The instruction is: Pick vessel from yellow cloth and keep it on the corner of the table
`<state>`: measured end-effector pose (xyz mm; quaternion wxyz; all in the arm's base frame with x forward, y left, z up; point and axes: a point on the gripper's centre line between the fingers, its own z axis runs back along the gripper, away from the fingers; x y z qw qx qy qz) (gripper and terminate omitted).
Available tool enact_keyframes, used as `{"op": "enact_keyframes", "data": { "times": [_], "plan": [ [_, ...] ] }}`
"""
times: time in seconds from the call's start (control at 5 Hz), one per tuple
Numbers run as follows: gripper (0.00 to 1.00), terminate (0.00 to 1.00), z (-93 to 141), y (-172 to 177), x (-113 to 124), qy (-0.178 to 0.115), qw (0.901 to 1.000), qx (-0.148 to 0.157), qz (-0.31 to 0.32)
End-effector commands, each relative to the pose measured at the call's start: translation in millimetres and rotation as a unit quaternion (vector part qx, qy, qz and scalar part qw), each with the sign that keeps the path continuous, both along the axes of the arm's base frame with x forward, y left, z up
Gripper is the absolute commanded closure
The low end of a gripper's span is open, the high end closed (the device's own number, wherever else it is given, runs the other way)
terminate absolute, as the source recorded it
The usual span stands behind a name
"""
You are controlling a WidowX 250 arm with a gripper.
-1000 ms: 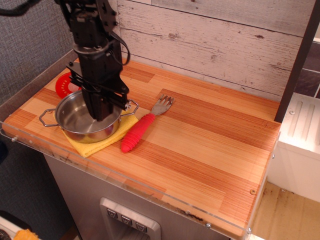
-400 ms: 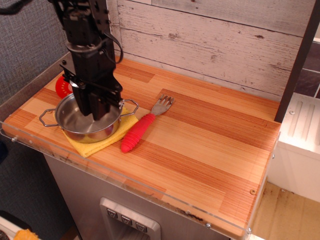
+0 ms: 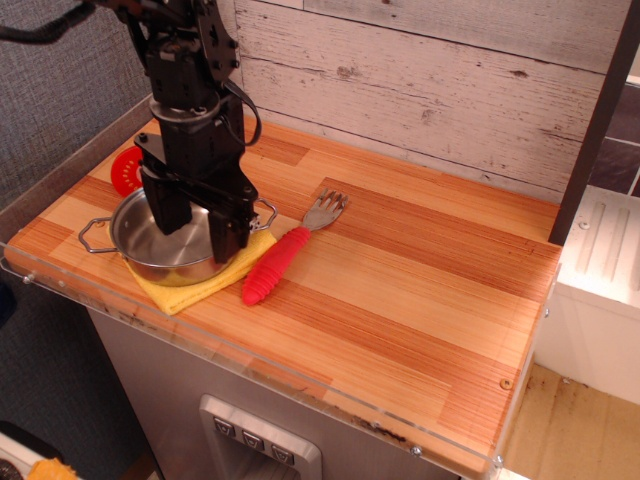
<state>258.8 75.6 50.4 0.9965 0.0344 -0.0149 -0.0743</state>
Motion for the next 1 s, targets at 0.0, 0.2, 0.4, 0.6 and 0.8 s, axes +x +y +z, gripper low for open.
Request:
{"op": "enact_keyframes", "data": {
  "times": [0.0,0.2,0.4,0.6,0.8],
  "plan": [
    [0.0,0.0,-6.2,1.4,3.5,-0.002,0.9998,0.018,-0.006],
    [0.0,0.0,-9.6,3.3,5.1,0.001,0.9997,0.022,-0.005],
    [0.0,0.0,-11.0,3.4,5.8,0.002,0.9998,0.019,-0.007],
    [1.0,0.0,-10.6,3.5,6.1,0.003,0.9998,0.017,-0.007],
    [1.0,0.0,-11.8,3.4,5.3,0.007,0.9998,0.016,-0.01]
  ]
}}
